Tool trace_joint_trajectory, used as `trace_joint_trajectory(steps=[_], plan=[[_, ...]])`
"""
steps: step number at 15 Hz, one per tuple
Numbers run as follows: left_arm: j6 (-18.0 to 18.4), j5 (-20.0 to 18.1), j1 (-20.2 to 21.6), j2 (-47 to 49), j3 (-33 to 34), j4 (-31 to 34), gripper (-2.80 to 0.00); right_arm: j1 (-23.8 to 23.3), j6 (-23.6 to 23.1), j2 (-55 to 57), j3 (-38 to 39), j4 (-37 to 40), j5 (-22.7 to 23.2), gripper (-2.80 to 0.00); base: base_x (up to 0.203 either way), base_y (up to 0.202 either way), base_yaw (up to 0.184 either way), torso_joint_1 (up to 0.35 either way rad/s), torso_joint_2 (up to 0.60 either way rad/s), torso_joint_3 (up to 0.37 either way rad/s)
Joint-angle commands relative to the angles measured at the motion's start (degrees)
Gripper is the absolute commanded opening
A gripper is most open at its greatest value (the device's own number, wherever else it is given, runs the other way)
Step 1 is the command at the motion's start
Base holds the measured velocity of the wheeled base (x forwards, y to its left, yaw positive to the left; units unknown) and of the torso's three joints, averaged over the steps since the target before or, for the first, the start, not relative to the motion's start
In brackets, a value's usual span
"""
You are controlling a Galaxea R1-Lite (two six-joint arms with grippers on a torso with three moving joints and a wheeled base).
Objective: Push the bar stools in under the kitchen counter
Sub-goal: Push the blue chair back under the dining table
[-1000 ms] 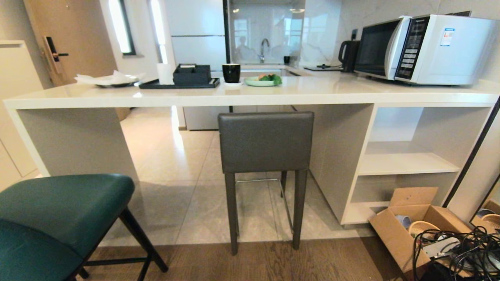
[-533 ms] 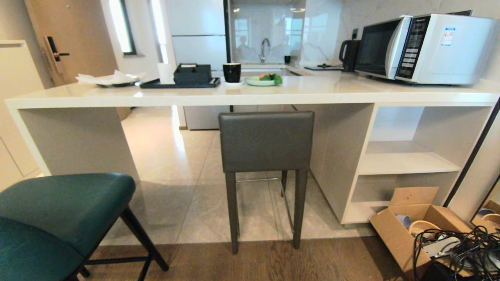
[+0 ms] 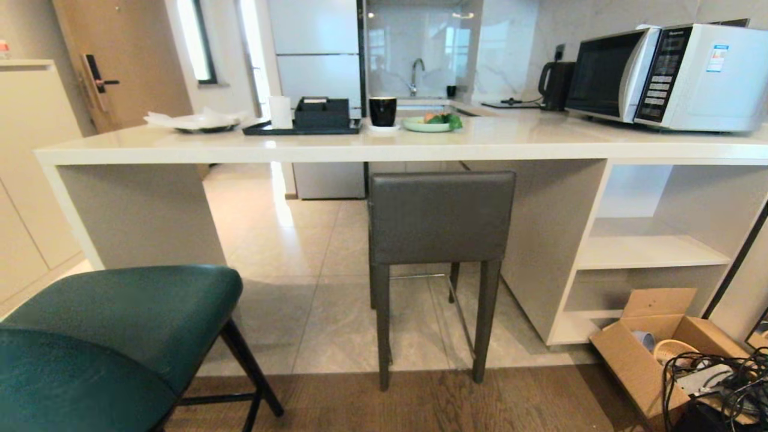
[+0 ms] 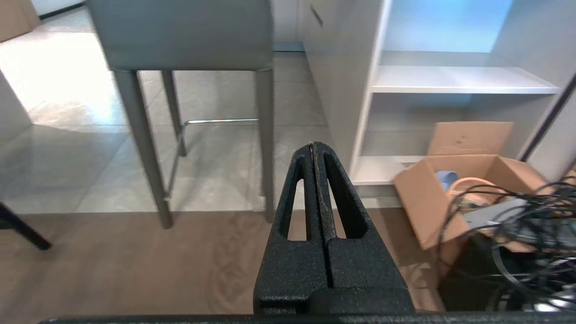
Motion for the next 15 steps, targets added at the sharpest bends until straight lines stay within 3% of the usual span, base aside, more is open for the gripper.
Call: trace_joint_trajectory(steps=[1,15], plan=[[0.01,0.01,0.01,-0.01,0.01,-0.02,-2.80,-0.02,-0.01,0.05,-0.01,0.00,0.00,-2.80,0.000,0.197,0.000,-0.002,0.00,0.005],[0.01,0.01,0.01,-0.01,0.01,-0.02,-2.80,-0.02,0.87,0.05,-0.01,0.00,-0.09,-2.80,0.000,0.198,-0.002,0.002,0.00,0.002]])
